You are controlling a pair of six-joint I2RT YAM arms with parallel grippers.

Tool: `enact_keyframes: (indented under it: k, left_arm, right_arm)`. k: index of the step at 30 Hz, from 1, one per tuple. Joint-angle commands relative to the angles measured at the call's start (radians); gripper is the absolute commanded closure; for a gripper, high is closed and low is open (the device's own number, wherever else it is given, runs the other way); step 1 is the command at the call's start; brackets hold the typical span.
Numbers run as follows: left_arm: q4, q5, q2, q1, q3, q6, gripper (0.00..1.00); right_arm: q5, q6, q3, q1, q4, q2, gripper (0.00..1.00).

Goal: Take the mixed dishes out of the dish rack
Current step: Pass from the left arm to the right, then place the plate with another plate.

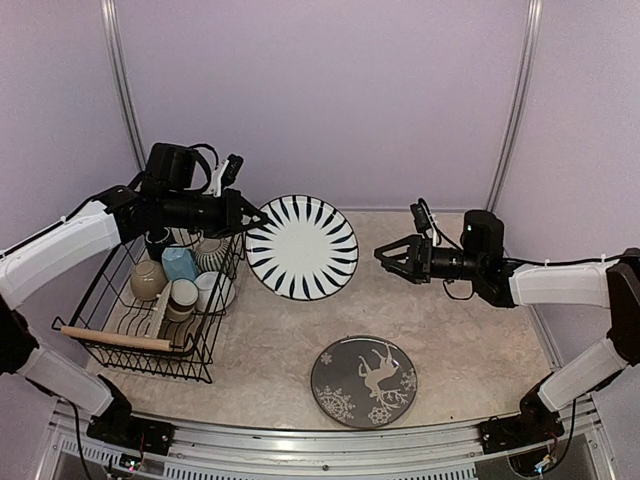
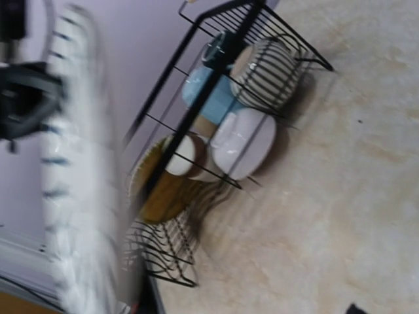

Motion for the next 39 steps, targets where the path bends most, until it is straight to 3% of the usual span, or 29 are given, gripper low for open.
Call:
enact_keyframes:
  k: [1,6,14,17,21,23,25,31,33,34,39]
  left_arm:
    - [0.214,0.085,0.077,-0.041,0.041,-0.060,1.00]
    - [0.251,0.121,0.165,-0.084,0.071,-0.080,1.00]
    - [0.304,0.210,0.246,-0.111,0.097,-0.123,1.00]
    - [0.292,0.211,0.252,-0.111,0.102,-0.120,1.00]
    - [0.259,0.205,0.257,-0.104,0.115,-0.122,1.00]
    - [0.247,0.200,0.256,-0.094,0.118,-0.137,0.91]
    - [0.231,0.190,0.253,-0.084,0.117,-0.148,0.81]
    - [0.176,0.122,0.204,-0.049,0.081,-0.133,0.24]
    - [0.174,0.088,0.159,-0.035,0.055,-0.123,0.06]
    - [0.171,0.060,0.141,-0.031,0.043,-0.118,0.02]
    - [0.146,-0.051,0.033,0.008,0.001,-0.149,0.01]
  right_arm:
    - [-0.035,0.084,-0.031,0.006,0.111,0.018,0.14]
    - [-0.032,0.110,-0.066,0.008,0.155,0.014,0.19]
    - [-0.043,0.130,-0.073,0.008,0.198,0.056,0.45]
    - [-0.051,0.148,-0.078,0.008,0.234,0.062,0.60]
    - [-0.061,0.162,-0.077,0.008,0.258,0.065,0.88]
    - [-0.062,0.166,-0.079,0.007,0.261,0.063,1.00]
    - [-0.057,0.161,-0.083,0.006,0.259,0.057,1.00]
    - [-0.063,0.100,-0.110,-0.028,0.182,0.022,1.00]
    - [-0.055,0.017,-0.113,-0.033,0.069,0.005,1.00]
    - [-0.045,-0.046,-0.102,-0.033,-0.020,0.000,1.00]
    - [-0.030,-0.300,-0.065,-0.016,-0.381,0.003,1.00]
